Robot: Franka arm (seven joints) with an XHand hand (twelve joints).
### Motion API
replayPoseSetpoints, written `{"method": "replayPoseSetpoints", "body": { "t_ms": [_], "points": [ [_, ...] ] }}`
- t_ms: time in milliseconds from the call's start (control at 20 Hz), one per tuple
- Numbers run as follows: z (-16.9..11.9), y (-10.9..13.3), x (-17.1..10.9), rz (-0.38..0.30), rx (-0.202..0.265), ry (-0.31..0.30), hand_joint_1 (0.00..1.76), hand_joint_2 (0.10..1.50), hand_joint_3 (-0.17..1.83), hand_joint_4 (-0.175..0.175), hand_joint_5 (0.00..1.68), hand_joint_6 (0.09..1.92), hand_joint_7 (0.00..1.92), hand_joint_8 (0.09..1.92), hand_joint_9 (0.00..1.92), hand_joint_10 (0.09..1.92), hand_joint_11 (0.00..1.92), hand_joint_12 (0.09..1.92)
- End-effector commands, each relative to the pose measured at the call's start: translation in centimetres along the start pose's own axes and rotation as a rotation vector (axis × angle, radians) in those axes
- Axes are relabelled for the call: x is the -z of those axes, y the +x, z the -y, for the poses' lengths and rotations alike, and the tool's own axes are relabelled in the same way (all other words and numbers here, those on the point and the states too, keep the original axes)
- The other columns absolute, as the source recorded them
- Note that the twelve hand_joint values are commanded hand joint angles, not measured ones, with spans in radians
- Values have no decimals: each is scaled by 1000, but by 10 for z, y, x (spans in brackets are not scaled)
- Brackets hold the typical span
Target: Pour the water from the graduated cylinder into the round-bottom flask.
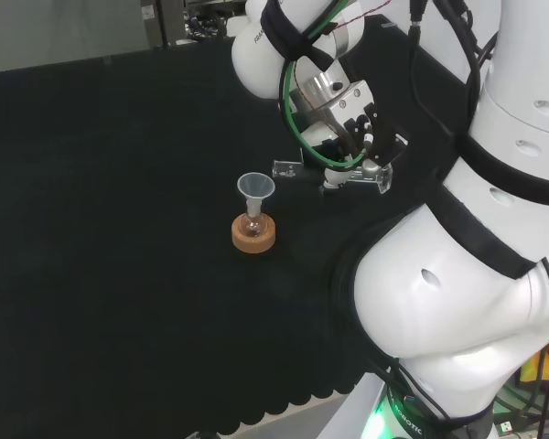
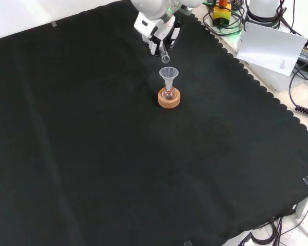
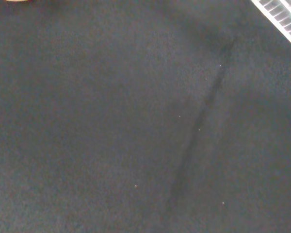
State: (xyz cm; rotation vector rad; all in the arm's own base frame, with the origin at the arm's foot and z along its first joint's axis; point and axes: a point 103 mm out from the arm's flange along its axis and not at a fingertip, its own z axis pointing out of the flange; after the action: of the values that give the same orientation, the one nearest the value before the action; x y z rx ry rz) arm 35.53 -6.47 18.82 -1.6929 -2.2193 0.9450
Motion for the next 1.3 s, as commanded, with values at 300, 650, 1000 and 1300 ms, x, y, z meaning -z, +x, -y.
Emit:
{"method": "replayPoseSetpoints", "body": {
  "t_ms": [300,650,1000,1300],
  "points": [
    [0,5,6,27,-14,23,1152,1212,-175,-175,970,1059,1304,246,1445,87,1234,740],
    [-1,8,7,55,-26,43,1152,1213,-175,-175,969,1060,1305,243,1445,87,1233,739],
    [1,10,12,82,-39,45,1152,1213,-175,-175,968,1061,1305,241,1445,87,1233,738],
    [1,13,16,118,-48,56,1152,1214,-175,-175,968,1062,1306,240,1445,87,1234,738]
  ]
}}
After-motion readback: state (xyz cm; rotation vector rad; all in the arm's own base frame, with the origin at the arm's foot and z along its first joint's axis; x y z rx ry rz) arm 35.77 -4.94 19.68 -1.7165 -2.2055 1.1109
